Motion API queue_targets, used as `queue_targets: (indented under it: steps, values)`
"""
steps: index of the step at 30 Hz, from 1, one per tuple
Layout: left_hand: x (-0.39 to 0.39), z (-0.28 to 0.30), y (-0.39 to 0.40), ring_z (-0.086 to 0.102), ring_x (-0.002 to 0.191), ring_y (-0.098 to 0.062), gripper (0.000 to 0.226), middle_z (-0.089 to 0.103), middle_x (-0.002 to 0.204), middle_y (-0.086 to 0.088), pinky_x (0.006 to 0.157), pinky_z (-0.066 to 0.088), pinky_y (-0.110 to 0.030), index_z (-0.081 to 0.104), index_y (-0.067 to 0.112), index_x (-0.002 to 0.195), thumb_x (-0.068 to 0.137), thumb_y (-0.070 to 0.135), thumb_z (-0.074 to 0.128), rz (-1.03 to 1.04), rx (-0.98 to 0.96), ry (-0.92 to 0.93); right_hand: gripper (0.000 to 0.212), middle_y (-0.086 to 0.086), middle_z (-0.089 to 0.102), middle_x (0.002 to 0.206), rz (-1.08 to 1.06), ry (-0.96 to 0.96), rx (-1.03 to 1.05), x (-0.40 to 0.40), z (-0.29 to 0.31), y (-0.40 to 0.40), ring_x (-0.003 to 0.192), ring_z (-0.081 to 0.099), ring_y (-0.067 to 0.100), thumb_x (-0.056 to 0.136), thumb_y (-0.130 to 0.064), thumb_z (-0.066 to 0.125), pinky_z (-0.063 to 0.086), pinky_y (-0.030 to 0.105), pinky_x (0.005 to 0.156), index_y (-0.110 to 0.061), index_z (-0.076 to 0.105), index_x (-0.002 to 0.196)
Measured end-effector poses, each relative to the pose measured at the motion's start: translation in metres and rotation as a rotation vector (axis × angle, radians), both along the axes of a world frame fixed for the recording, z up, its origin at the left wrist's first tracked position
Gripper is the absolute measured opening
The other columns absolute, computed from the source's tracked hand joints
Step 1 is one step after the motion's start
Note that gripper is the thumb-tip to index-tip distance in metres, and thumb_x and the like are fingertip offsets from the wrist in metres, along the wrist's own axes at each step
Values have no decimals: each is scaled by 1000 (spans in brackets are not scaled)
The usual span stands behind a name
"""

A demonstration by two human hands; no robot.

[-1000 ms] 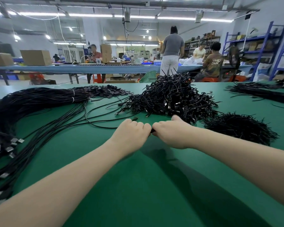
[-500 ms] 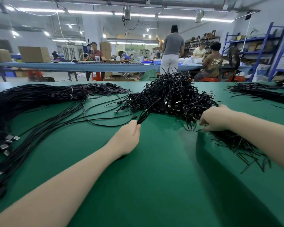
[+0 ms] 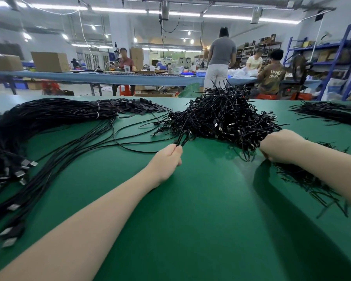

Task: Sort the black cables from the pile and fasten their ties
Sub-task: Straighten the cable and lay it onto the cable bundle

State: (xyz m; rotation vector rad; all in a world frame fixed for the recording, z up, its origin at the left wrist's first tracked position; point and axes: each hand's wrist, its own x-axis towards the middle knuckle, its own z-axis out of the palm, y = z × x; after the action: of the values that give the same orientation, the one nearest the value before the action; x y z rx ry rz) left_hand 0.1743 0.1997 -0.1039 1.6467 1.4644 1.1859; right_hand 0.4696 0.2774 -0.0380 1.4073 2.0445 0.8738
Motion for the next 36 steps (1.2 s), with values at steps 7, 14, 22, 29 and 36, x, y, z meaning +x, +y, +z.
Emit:
queue_targets:
  steps: [7,14,22,29,36]
  values:
    - [-1,2,-2,37,64,-16,36,44,70,3,70,34,-33,42,17,75,103,36,31,-11,10,20,11,-7,68,76,230,1027,182,-19,10,-19,66,61,10,85,-20,66,55,27,67,-20,76,91]
    - [2,1,-4,41,64,-18,37,50,74,-3,63,35,-34,41,11,81,102,41,32,60,69,177,7,-5,71,76,593,1431,107,-114,-5,-64,69,64,6,80,-10,71,51,19,75,-15,75,83]
    - [3,1,-2,46,65,-24,33,53,74,-5,60,36,-38,36,16,76,102,37,36,122,103,297,8,-11,68,76,671,1617,127,-155,-38,-67,70,62,7,81,-9,68,53,27,69,-17,72,82]
    - [9,0,-6,58,85,-34,28,61,97,-12,67,43,-38,48,8,112,103,29,32,110,180,503,4,-13,66,79,726,1639,141,-151,-49,-67,73,59,2,83,-18,70,43,12,66,-20,73,83]
    - [14,-4,-8,60,94,-31,26,58,109,-7,63,37,-32,43,9,120,97,16,35,219,139,782,3,2,66,77,913,1262,277,-148,-38,-79,71,62,25,81,-12,70,49,38,62,-10,71,80]
